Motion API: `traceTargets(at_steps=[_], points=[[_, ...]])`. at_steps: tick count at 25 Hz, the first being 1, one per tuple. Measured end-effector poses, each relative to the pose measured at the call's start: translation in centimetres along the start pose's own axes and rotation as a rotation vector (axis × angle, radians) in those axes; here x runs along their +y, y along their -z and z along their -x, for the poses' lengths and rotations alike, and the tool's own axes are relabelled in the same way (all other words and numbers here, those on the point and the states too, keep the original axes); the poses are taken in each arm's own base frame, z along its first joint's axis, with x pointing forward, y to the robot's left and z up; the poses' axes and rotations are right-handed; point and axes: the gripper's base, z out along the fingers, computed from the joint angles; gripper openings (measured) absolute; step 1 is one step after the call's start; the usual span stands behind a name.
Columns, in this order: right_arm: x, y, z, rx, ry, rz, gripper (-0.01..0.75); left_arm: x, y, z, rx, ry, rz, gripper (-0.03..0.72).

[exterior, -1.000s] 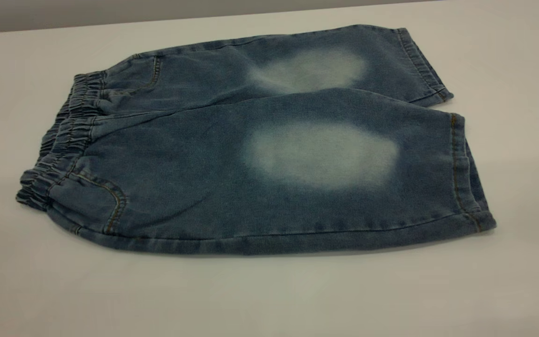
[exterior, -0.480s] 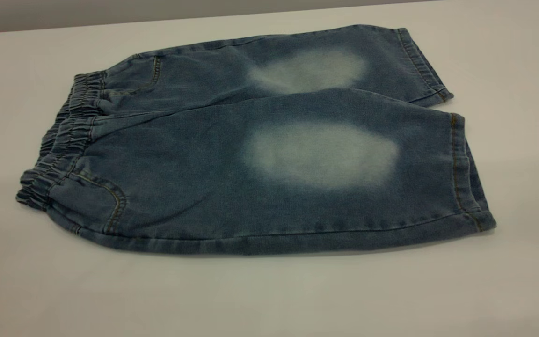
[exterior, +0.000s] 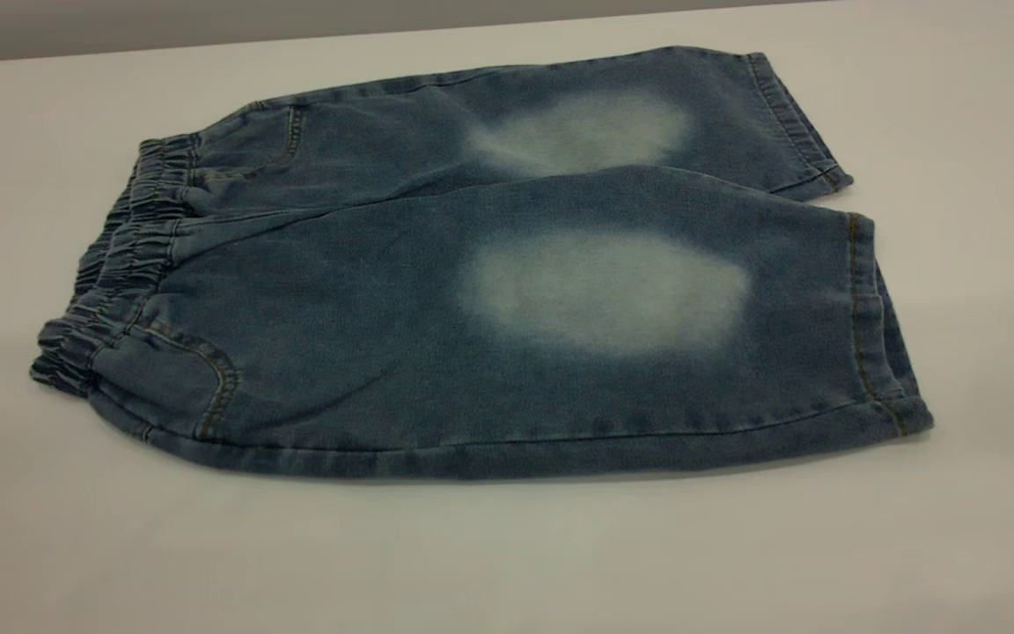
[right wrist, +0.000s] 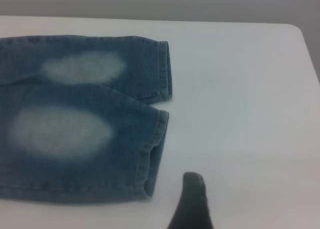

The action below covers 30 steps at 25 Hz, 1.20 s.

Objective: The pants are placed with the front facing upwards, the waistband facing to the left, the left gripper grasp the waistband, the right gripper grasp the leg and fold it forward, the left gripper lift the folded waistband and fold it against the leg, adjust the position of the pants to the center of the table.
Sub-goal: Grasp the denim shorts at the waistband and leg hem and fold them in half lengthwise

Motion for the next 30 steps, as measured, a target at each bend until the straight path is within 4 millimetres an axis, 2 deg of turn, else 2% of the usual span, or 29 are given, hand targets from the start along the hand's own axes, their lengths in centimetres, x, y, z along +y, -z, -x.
traceTargets(at_steps=[6,9,14,20,23,26,30], points=[[0.1,-0.9,0.6,0.066,-0.067,0.019,0.509,0.2,0.0,0.6,0.000,0.044,0.028,0.561],[0.2,-1.5,2.0,0.098,-0.087,0.047,0.509,0.2,0.1,2.5,-0.049,0.080,0.022,0.561],[0.4,-2.4,6.2,0.066,-0.113,0.090,0.509,0.0,-0.7,6.5,-0.097,0.111,0.006,0.561],[0.8,-4.5,10.9,0.059,-0.135,0.162,0.509,-0.5,-4.5,11.0,0.026,0.185,-0.016,0.561],[0.9,-6.6,11.8,0.090,-0.153,0.198,0.509,-0.9,-7.1,12.8,0.088,0.207,-0.035,0.561],[1.0,-8.7,12.1,0.142,-0.178,0.233,0.509,-1.3,-10.3,13.4,0.154,0.234,-0.051,0.560],[1.1,-11.8,12.1,0.228,-0.207,0.270,0.509,-1.7,-14.5,13.0,0.274,0.271,-0.061,0.560]])
